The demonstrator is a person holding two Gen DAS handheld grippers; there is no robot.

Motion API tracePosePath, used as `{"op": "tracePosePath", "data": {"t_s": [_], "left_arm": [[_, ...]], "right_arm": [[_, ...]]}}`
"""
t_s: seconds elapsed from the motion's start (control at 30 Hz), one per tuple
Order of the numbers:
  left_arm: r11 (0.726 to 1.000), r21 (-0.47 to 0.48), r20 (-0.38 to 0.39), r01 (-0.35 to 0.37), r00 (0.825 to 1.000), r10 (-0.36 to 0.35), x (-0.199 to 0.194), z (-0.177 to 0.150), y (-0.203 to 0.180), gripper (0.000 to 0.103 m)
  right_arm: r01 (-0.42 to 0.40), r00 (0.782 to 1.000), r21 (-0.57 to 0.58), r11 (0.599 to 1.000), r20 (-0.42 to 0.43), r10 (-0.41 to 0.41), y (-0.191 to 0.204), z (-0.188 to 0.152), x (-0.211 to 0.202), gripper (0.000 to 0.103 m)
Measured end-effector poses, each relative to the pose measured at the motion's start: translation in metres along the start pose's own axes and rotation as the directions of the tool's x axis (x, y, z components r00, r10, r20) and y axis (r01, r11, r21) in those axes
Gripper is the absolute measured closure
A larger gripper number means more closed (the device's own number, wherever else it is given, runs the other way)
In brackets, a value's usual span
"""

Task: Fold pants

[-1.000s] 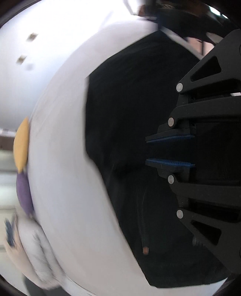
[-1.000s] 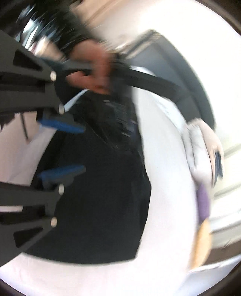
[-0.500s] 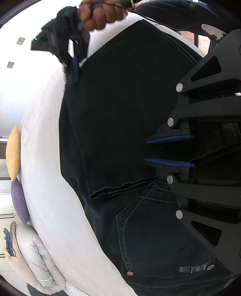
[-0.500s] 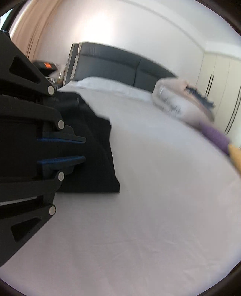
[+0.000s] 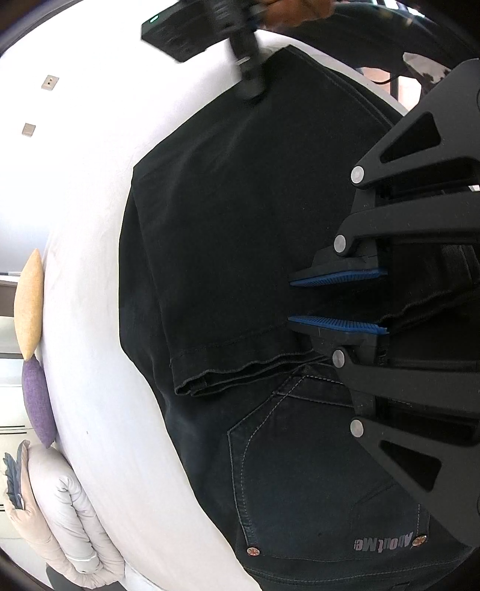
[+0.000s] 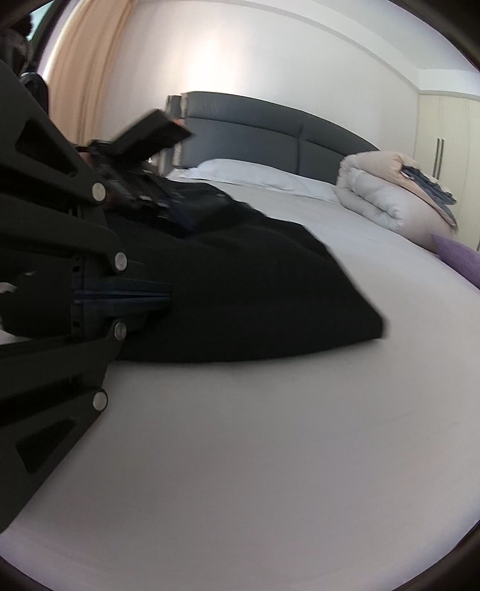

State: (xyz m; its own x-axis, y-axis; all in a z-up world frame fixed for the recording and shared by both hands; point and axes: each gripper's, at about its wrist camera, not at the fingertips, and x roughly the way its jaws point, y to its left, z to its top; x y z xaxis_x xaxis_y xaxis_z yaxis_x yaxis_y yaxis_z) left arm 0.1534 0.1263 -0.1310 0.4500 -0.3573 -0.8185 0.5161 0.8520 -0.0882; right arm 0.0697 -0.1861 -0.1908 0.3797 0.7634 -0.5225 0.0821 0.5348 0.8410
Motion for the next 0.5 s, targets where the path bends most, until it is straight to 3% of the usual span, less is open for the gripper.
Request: {"op": "tracePosePath", "data": {"t_s": [0.13,0.33,0.5], "left_arm": [[1.0,-0.003,0.005,0.001,1.0,-0.001,-0.002,-0.001,0.002,0.087],[0.999,-0.031,0.021,0.009,1.0,-0.008,-0.009,-0.003,0.007,0.087],[0.984,-0.162,0.077,0.067,0.995,-0.055,-0.038,-0.014,0.024,0.086]], "right_arm": [[0.0,1.0,0.002,1.0,-0.028,0.001,0.001,-0.031,-0.002,0.103],[0.038,0.999,-0.024,0.999,-0.006,-0.038,0.0,-0.034,0.003,0.103],[0.017,1.0,-0.029,0.999,0.022,-0.016,0.0,-0.034,0.008,0.103]]}}
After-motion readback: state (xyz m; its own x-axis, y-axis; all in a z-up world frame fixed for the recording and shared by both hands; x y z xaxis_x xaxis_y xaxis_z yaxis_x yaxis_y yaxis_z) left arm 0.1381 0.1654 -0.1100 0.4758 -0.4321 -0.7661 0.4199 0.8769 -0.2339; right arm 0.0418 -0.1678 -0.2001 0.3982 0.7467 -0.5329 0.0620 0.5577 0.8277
